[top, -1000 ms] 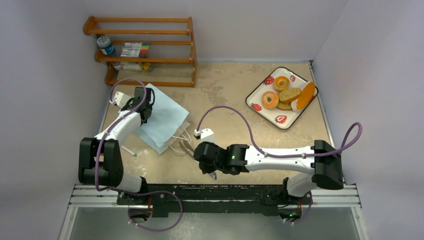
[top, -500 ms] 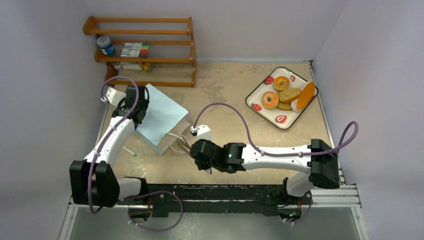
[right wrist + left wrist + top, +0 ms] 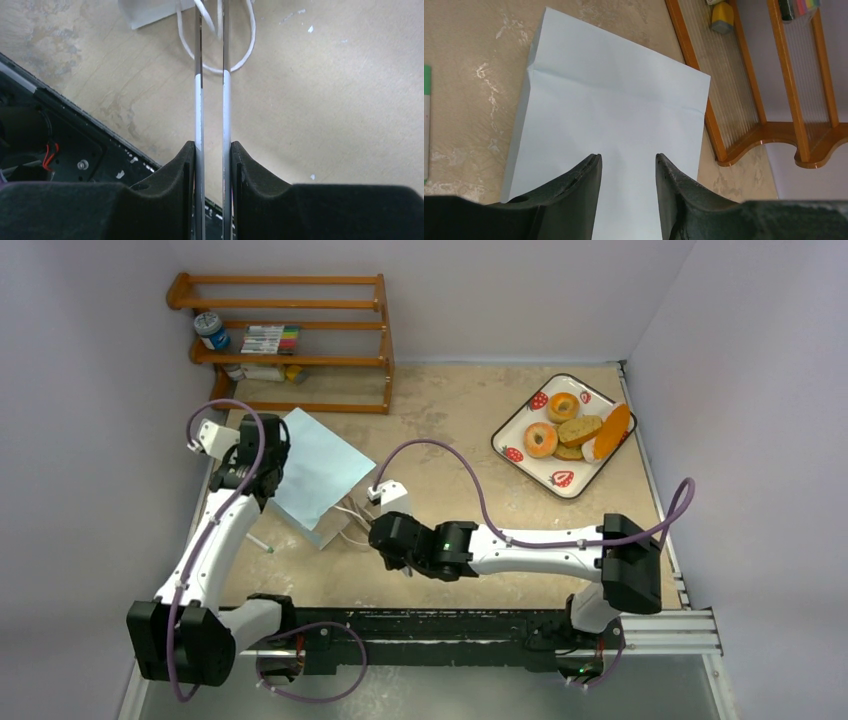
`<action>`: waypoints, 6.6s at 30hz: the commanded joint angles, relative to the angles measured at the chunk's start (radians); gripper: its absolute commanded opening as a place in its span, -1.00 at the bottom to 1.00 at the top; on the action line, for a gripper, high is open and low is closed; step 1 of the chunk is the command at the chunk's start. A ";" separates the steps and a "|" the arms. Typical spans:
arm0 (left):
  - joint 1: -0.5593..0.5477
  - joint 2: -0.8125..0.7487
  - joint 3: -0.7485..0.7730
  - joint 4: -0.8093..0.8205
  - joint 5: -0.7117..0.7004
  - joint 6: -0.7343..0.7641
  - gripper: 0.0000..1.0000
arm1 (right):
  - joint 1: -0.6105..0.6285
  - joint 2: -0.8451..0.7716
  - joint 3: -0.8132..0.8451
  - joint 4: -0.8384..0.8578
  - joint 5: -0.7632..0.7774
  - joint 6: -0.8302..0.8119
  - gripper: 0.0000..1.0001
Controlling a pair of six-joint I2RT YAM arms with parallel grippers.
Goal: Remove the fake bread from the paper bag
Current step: Take out the fake bread from the paper bag.
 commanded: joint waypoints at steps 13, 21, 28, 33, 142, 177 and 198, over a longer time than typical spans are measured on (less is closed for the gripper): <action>0.005 -0.179 -0.061 -0.116 0.088 -0.003 -0.13 | -0.046 0.026 0.032 0.145 0.031 -0.063 -0.46; 0.005 -0.238 -0.086 -0.145 0.149 0.011 -0.12 | -0.046 -0.008 0.018 0.080 0.062 -0.012 -0.46; 0.005 -0.273 -0.088 -0.171 0.156 0.034 -0.12 | -0.026 -0.099 -0.096 0.069 0.047 0.060 -0.46; 0.005 -0.280 -0.087 -0.174 0.169 0.035 -0.12 | 0.023 -0.130 -0.119 0.024 0.058 0.120 -0.46; 0.005 -0.292 -0.190 -0.139 0.173 0.016 -0.13 | -0.164 0.340 0.174 0.427 0.006 -0.364 -0.13; 0.004 -0.214 -0.179 0.031 0.156 -0.055 -0.14 | -0.018 0.050 0.038 0.165 0.083 -0.172 -1.00; 0.004 -0.128 -0.093 0.069 0.146 -0.022 -0.14 | 0.266 -0.245 -0.064 -0.287 0.205 0.242 -1.00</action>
